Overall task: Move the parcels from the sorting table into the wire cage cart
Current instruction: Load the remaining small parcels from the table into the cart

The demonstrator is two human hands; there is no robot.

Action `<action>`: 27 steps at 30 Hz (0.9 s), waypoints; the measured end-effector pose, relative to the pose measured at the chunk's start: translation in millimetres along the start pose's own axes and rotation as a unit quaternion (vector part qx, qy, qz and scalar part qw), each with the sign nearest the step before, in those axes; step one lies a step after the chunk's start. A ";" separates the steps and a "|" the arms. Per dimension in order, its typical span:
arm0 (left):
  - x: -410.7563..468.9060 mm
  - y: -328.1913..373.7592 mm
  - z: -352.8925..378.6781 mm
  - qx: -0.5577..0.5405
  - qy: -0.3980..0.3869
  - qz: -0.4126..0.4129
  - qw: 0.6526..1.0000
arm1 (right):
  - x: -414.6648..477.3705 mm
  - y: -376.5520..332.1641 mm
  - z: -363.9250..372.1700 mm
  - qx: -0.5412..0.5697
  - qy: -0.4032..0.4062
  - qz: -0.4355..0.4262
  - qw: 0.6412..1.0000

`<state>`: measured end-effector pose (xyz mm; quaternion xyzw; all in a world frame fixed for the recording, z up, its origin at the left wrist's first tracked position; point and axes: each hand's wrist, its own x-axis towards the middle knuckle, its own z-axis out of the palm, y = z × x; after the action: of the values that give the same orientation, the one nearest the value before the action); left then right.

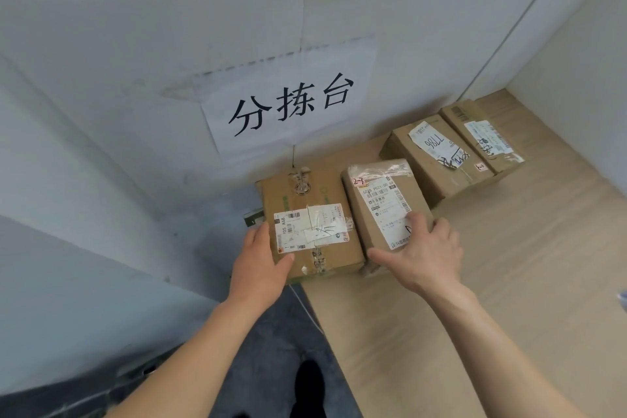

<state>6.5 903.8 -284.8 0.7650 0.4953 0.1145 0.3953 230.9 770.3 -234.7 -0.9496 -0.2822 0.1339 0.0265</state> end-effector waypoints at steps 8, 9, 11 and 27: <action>-7.2 -14.4 6.5 -0.094 -0.039 -0.074 0.992 | -10.3 29.7 10.2 0.182 -0.002 0.050 0.982; -7.0 -15.0 7.0 -0.122 -0.048 -0.090 0.987 | -8.0 35.8 10.9 0.249 -0.014 0.065 0.966; -7.6 -16.3 7.6 -0.188 -0.069 -0.133 0.971 | -5.6 46.9 14.9 0.384 -0.022 0.087 0.919; -14.9 -19.3 8.3 -0.388 -0.065 -0.217 0.893 | 9.5 75.6 37.9 0.662 -0.157 0.124 0.722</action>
<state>-8.9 890.9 -301.0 0.4297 0.5382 0.1590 0.7073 268.4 711.0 -283.0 -0.6825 -0.0017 0.4356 0.5868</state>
